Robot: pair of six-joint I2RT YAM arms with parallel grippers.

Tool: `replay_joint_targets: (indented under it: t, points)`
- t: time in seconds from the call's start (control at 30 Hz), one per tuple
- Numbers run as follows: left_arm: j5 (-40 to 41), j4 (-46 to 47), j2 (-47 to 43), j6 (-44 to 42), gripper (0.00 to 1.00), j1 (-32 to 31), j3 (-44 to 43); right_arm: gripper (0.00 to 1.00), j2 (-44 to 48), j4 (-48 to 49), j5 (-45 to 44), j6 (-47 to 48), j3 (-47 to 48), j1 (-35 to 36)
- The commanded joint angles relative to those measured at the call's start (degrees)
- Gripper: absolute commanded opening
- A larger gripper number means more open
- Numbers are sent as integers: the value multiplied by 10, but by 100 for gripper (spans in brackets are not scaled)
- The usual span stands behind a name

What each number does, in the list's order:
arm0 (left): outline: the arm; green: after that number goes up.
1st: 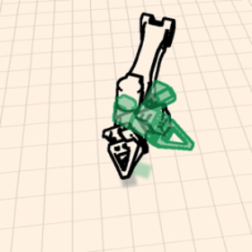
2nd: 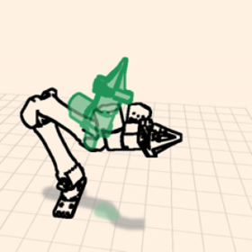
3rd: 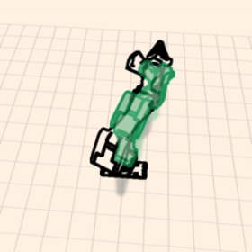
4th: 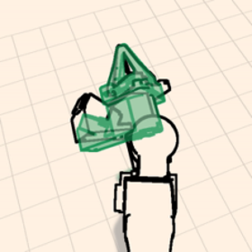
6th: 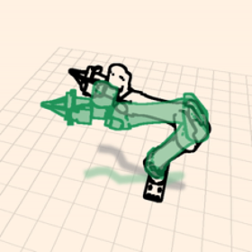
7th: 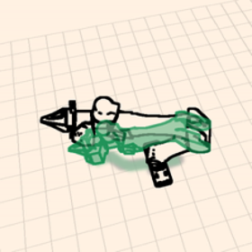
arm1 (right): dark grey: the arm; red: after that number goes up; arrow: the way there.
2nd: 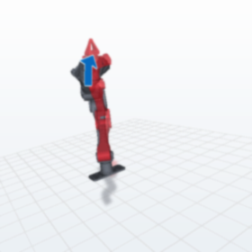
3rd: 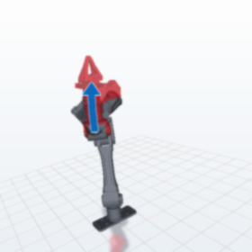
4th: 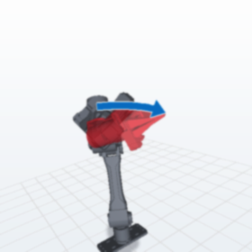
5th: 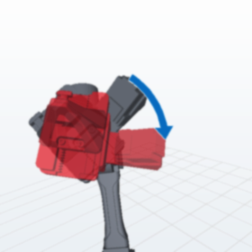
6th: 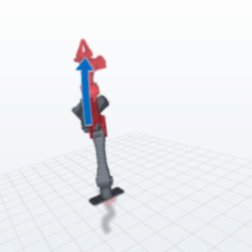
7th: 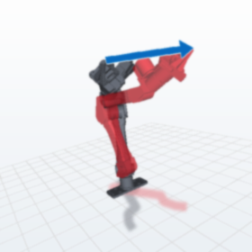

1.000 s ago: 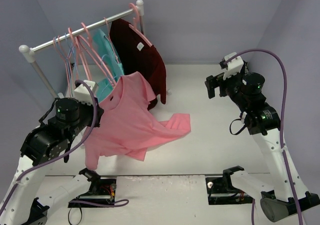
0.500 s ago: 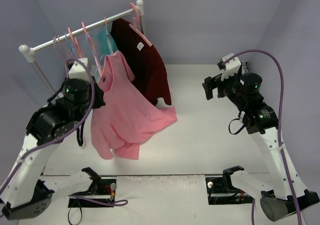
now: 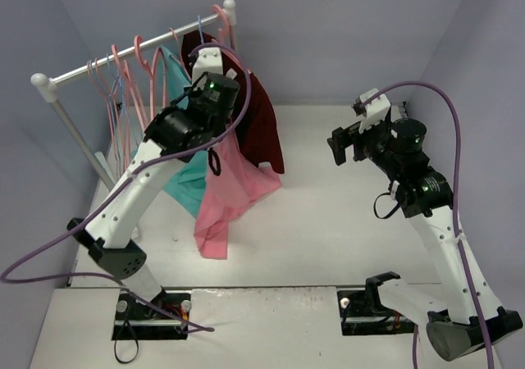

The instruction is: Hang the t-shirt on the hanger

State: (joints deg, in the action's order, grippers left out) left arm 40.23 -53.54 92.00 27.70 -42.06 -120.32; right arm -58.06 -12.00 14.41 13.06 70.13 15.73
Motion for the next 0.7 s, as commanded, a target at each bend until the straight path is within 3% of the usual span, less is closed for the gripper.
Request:
replay_joint_targets:
  t: [0.0,0.23,0.4,0.67]
  points:
    - [67,45,48,-18,0,14,-83,90,1,46,19,-6,-7,-3]
    - [93,36,107,-22,0,22,-135,90,5,46,33,-19,-23,-4]
    - [130,36,12,-3,0,11,4,90,12,46,35,-24,-31,-3]
    - [218,35,-74,-33,0,-5,74,90,-16,45,55,-27,-23,-4]
